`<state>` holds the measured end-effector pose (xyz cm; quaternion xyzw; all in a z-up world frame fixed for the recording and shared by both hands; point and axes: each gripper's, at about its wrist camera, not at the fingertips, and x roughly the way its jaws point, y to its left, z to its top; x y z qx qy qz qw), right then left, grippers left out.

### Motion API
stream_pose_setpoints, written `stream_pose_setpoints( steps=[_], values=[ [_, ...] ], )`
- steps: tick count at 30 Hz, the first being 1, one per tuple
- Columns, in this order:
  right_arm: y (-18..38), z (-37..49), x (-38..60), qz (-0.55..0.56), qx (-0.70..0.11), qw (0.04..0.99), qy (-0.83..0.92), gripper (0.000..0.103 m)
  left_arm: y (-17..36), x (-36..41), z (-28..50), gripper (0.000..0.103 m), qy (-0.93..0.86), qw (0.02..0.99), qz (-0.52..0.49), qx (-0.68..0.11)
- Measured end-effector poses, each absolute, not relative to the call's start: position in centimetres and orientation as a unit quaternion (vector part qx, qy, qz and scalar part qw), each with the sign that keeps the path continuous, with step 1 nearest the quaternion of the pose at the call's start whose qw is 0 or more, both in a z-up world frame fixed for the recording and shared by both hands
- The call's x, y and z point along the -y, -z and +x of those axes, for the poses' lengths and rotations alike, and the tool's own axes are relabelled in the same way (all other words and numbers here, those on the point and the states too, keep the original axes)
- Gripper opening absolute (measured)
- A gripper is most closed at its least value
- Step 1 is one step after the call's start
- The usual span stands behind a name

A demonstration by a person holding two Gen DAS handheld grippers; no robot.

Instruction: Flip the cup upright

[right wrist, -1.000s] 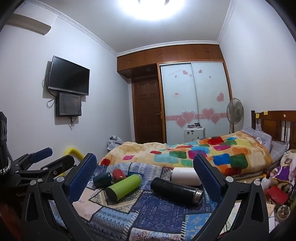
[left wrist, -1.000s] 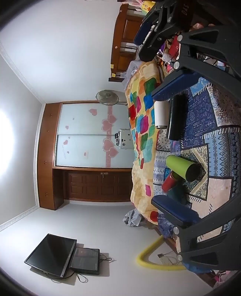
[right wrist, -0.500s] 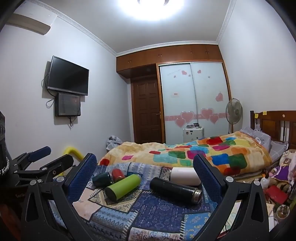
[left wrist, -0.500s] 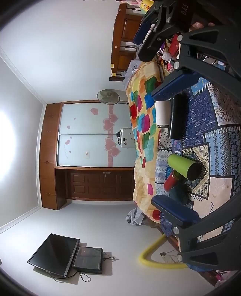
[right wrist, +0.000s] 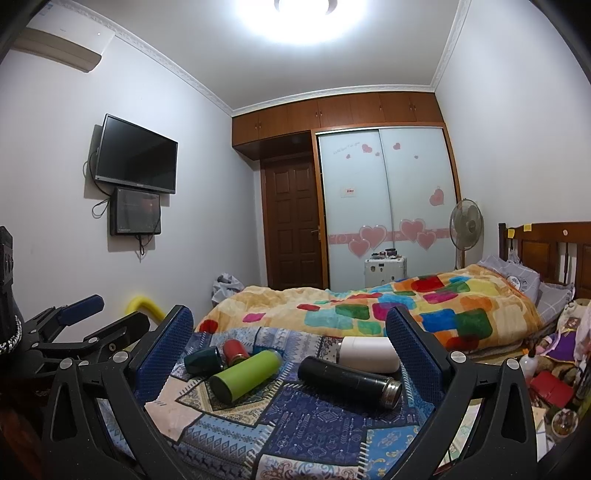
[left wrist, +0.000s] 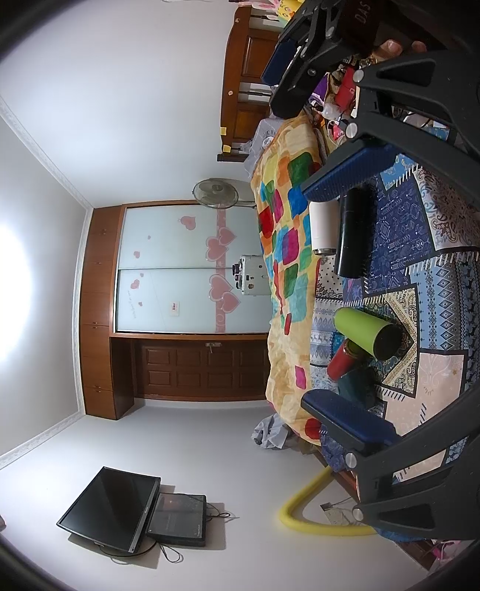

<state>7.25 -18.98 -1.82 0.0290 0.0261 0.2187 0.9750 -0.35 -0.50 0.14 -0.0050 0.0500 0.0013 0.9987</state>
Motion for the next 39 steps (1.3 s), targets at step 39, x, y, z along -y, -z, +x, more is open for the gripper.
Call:
stream_pose_setpoints(
  steps=[39],
  values=[
    [1.94, 7.02, 18.23, 0.027, -0.024, 0.974, -0.225, 0.103, -0.08, 0.45, -0.19, 0.103, -0.003, 0.999, -0.005, -0.049]
  ],
)
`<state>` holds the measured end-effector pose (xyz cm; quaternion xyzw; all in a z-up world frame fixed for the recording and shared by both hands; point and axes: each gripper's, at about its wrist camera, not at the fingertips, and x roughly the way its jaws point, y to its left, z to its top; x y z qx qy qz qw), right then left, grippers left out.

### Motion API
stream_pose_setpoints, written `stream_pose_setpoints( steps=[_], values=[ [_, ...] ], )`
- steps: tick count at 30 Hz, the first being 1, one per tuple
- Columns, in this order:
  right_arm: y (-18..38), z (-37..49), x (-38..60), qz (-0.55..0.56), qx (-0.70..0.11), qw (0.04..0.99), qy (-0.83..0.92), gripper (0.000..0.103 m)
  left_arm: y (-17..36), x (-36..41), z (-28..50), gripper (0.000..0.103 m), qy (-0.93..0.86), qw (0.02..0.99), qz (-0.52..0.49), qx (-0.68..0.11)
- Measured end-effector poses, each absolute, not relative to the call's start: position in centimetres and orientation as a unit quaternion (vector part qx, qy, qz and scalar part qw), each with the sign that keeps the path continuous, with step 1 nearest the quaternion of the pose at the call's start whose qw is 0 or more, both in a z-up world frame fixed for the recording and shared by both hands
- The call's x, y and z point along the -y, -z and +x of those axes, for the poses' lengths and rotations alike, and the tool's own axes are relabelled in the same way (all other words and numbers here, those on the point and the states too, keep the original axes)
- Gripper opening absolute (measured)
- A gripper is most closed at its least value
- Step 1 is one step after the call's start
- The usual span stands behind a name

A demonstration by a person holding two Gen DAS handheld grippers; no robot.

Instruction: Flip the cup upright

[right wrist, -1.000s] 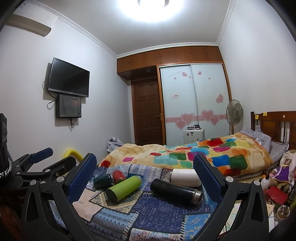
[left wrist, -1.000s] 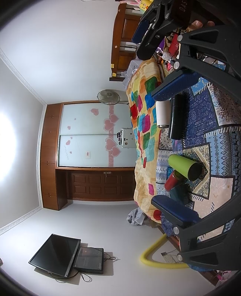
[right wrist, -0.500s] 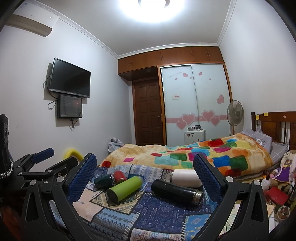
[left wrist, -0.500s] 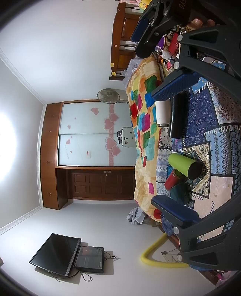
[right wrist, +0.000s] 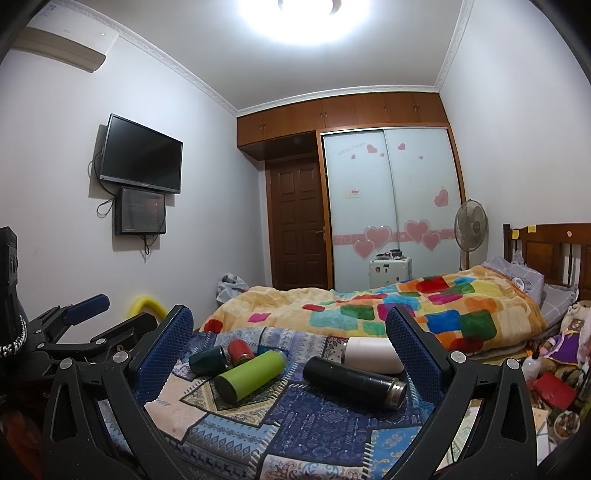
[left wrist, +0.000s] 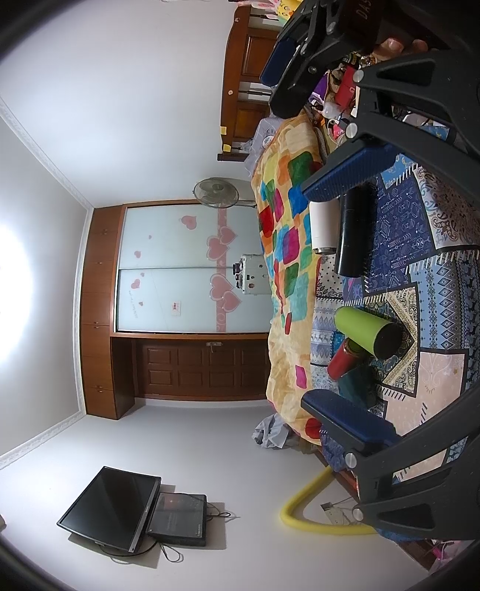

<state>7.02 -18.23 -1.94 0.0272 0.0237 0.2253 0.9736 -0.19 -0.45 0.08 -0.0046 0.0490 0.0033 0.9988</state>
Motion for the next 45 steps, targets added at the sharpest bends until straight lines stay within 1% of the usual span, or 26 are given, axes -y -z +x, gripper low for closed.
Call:
stream_pose_setpoints(
  steps=[13, 19, 26, 33, 37, 40, 45],
  values=[
    [2.5, 7.9, 18.0, 0.026, -0.037, 0.973, -0.226, 0.103, 0.7, 0.1, 1.0, 0.103, -0.001, 0.998, -0.006, -0.060],
    [3.3, 9.4, 17.9, 0.020, -0.053, 0.973, -0.223, 0.103, 1.6, -0.9, 3.5, 0.103, 0.011, 0.995, -0.017, -0.093],
    [5.0, 13.0, 18.4, 0.013, -0.090, 0.973, -0.213, 0.103, 3.4, -2.7, 10.4, 0.103, 0.018, 0.983, -0.011, -0.180],
    [6.3, 17.1, 18.2, -0.004, -0.116, 0.972, -0.205, 0.103, 6.7, -5.0, 18.6, 0.103, 0.023, 0.960, -0.016, -0.278],
    [7.3, 19.2, 18.0, -0.008, -0.135, 0.969, -0.206, 0.103, 8.6, -5.9, 22.4, 0.095, 0.024, 0.944, -0.012, -0.328],
    [8.1, 20.7, 17.7, -0.011, -0.151, 0.966, -0.208, 0.103, 10.6, -6.2, 25.3, 0.092, 0.027, 0.930, -0.010, -0.366],
    [9.6, 23.0, 16.9, -0.017, -0.177, 0.962, -0.209, 0.103, 12.8, -6.6, 28.4, 0.091, 0.034, 0.911, -0.003, -0.411]
  ],
)
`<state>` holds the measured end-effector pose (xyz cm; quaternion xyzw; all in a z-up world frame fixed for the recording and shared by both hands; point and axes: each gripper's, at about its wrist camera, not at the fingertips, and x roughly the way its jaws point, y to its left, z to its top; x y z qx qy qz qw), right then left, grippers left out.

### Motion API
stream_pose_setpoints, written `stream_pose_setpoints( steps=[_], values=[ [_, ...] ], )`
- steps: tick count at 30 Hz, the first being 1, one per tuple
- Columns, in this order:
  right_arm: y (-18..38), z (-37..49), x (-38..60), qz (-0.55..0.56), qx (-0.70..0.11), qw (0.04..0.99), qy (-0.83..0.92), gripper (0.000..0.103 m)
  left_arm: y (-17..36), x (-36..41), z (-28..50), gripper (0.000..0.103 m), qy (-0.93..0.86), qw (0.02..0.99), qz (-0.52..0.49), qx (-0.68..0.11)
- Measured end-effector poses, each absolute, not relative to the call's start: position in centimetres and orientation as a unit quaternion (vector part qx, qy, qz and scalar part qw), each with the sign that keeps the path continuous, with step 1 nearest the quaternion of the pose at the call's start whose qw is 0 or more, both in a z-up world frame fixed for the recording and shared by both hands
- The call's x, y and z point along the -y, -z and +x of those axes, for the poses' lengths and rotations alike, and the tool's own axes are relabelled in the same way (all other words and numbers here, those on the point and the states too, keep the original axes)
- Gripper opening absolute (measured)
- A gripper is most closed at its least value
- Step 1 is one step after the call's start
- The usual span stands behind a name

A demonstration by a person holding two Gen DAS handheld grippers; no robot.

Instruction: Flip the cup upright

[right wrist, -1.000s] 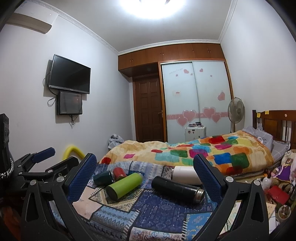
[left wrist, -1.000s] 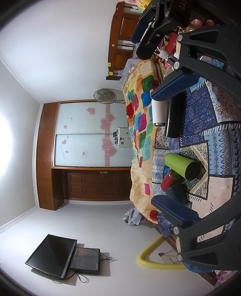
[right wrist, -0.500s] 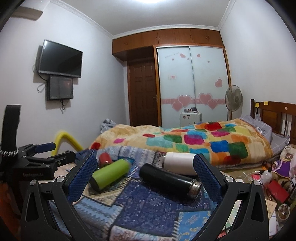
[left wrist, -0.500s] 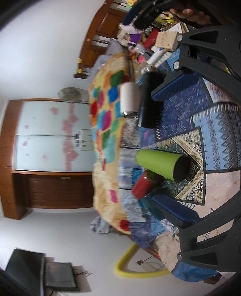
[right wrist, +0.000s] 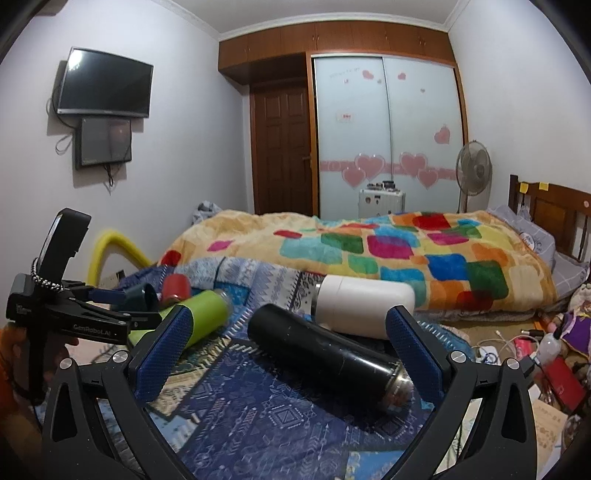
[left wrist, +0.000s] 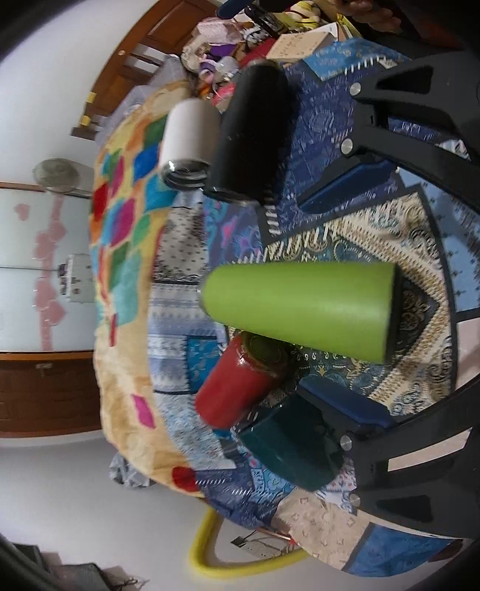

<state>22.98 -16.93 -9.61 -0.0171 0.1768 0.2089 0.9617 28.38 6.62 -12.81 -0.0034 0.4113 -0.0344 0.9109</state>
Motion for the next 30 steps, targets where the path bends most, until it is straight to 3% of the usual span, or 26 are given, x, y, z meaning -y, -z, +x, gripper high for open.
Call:
stream_pose_setpoints(
  steps=[11, 18, 30],
  values=[
    [11.8, 24.5, 15.5, -0.025, -0.205, 0.951, -0.230, 0.103, 16.2, -7.1, 33.9, 0.082, 0.052, 0.862, -0.007, -0.505],
    [12.5, 25.3, 15.5, -0.022, -0.214, 0.948, -0.235, 0.103, 17.3, -6.6, 34.7, 0.066, 0.042, 0.856, 0.001, -0.515],
    [12.3, 25.5, 16.0, -0.011, -0.215, 0.948, -0.235, 0.103, 17.1, -6.6, 34.0, 0.065, 0.048, 0.862, -0.003, -0.505]
  ],
)
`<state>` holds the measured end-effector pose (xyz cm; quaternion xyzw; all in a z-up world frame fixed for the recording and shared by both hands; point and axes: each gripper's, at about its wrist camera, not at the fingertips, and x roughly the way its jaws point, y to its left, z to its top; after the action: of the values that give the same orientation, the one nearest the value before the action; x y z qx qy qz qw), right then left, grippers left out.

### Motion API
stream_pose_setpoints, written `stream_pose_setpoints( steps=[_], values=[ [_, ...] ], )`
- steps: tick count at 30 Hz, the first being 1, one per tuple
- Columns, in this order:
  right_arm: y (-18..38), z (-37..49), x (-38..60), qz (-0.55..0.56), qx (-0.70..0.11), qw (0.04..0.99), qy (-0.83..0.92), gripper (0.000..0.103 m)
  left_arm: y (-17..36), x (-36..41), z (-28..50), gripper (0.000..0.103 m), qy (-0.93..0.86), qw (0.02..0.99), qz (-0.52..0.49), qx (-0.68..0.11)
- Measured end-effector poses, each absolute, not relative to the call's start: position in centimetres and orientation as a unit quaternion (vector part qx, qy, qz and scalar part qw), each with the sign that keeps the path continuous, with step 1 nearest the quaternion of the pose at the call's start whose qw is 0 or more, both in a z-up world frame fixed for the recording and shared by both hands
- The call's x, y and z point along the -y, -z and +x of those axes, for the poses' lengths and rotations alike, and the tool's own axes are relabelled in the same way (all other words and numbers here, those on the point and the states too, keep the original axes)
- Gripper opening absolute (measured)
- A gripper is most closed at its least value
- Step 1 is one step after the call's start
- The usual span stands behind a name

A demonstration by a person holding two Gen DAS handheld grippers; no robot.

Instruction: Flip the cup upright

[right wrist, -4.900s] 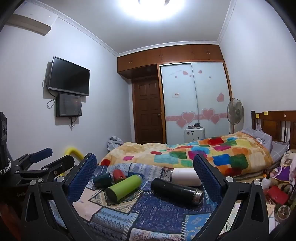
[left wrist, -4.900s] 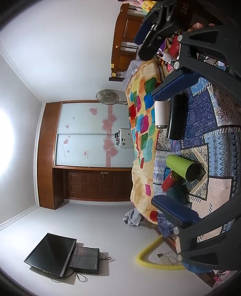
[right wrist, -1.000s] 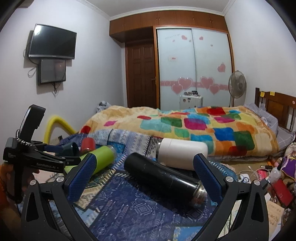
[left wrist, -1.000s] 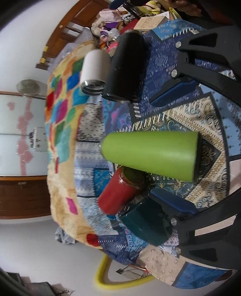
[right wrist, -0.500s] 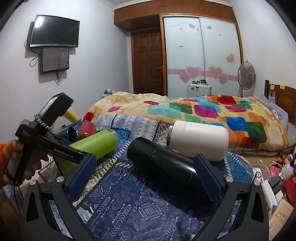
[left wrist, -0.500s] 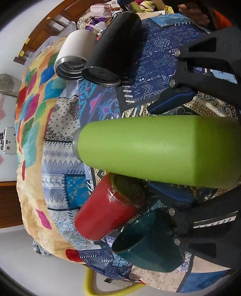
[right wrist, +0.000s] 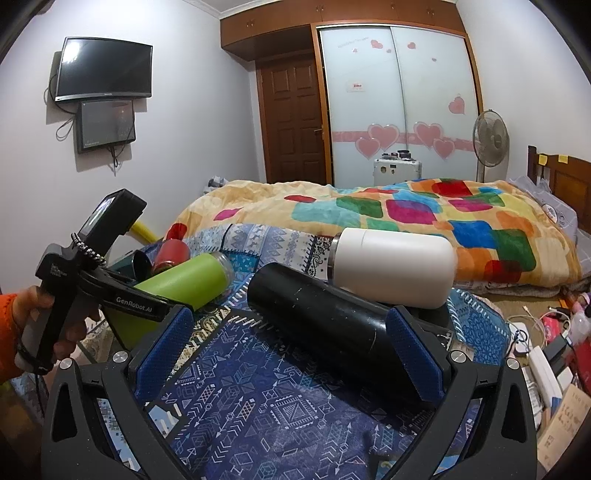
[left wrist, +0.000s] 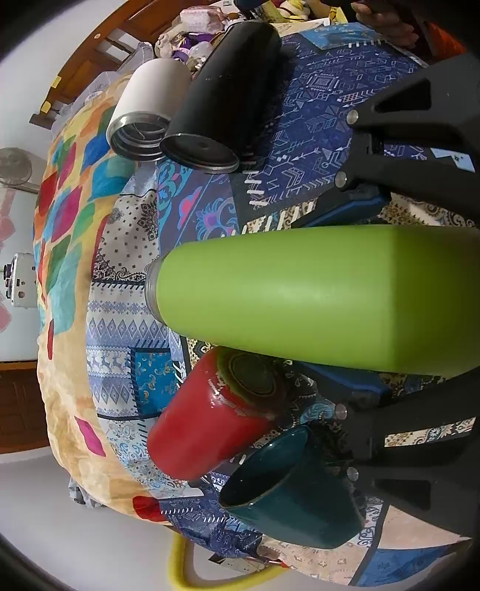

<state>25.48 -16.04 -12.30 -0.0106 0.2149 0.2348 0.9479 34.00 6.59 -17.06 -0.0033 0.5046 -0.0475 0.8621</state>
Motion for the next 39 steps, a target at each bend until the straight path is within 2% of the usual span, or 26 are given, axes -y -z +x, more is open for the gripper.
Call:
stream_pose_setpoints(
  steps=[28, 39],
  values=[
    [9.2, 21.0, 16.2, -0.013, -0.184, 0.954, -0.237, 0.103, 10.5, -3.5, 22.5, 0.065, 0.075, 0.903, 0.012, -0.423],
    [9.1, 18.8, 17.2, -0.011, -0.178, 0.956, -0.231, 0.103, 12.1, 0.0, 20.1, 0.065, 0.103, 0.892, 0.020, -0.439]
  ],
)
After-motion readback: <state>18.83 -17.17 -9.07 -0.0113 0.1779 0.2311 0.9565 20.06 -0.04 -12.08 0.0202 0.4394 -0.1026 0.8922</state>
